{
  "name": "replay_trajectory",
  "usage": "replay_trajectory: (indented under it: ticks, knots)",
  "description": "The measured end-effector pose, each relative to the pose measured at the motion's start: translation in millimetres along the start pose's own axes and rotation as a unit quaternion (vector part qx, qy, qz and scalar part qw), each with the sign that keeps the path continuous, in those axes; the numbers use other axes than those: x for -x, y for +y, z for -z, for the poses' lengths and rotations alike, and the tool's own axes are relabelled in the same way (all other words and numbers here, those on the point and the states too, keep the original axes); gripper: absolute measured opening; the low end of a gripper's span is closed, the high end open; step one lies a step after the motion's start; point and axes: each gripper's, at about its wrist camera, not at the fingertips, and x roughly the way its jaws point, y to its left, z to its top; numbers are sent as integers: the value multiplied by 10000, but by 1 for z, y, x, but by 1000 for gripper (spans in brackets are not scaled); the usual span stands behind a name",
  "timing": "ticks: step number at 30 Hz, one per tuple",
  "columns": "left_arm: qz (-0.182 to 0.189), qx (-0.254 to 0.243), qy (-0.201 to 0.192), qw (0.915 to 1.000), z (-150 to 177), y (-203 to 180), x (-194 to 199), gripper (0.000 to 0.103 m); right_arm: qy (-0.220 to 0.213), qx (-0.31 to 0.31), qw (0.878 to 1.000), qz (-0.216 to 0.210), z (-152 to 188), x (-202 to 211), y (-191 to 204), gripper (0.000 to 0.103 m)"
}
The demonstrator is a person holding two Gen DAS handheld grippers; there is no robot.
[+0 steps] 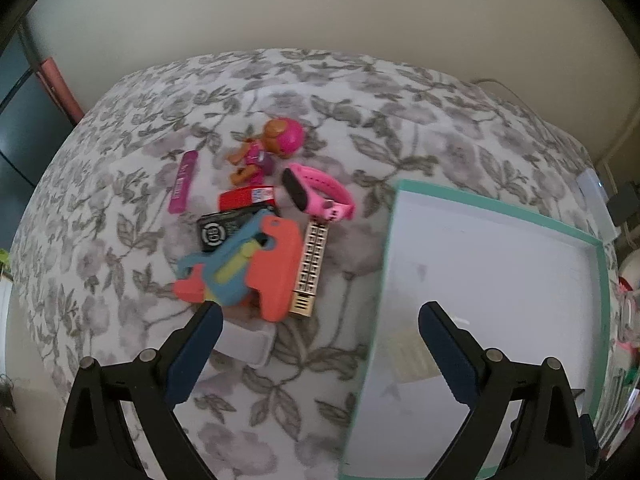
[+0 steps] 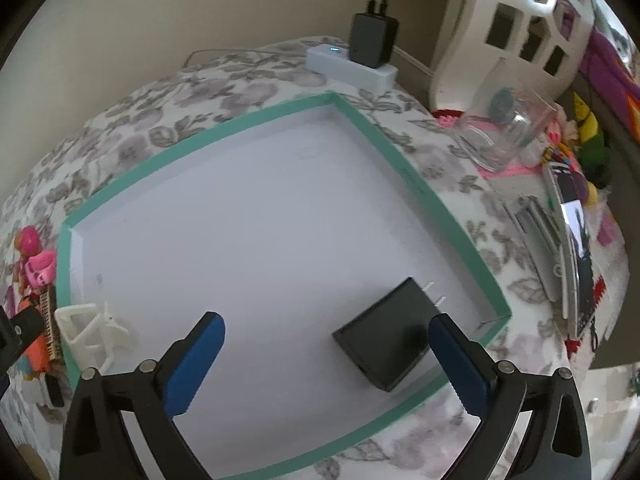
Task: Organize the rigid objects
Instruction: 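Grasp the white charger with the left gripper while the right gripper grasps the white smartwatch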
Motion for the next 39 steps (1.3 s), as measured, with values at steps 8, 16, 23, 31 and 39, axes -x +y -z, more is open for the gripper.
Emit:
replay_trajectory:
  ticks: [8, 16, 23, 31, 39]
  knots:
    - [-292, 266, -17, 9992, -10, 38, 9, 98, -231, 391, 9986, -284, 1, 15, 23, 103]
    - [-259, 815, -16, 9963, -20, 92, 18, 98, -343, 942, 9898, -1014, 12, 44, 72, 103]
    - [-405, 1125, -294, 9924, -20, 141, 29, 98, -286, 1362, 9787, -1511, 22, 58, 113, 103]
    - [-487, 1066, 123, 9930, -2, 171, -1, 99, -169, 1902, 9673, -1667, 38, 61, 148, 103]
    - [-143, 1024, 682, 9923, 17, 176, -29, 99, -152, 2277, 9596, -1646, 48, 62, 170, 103]
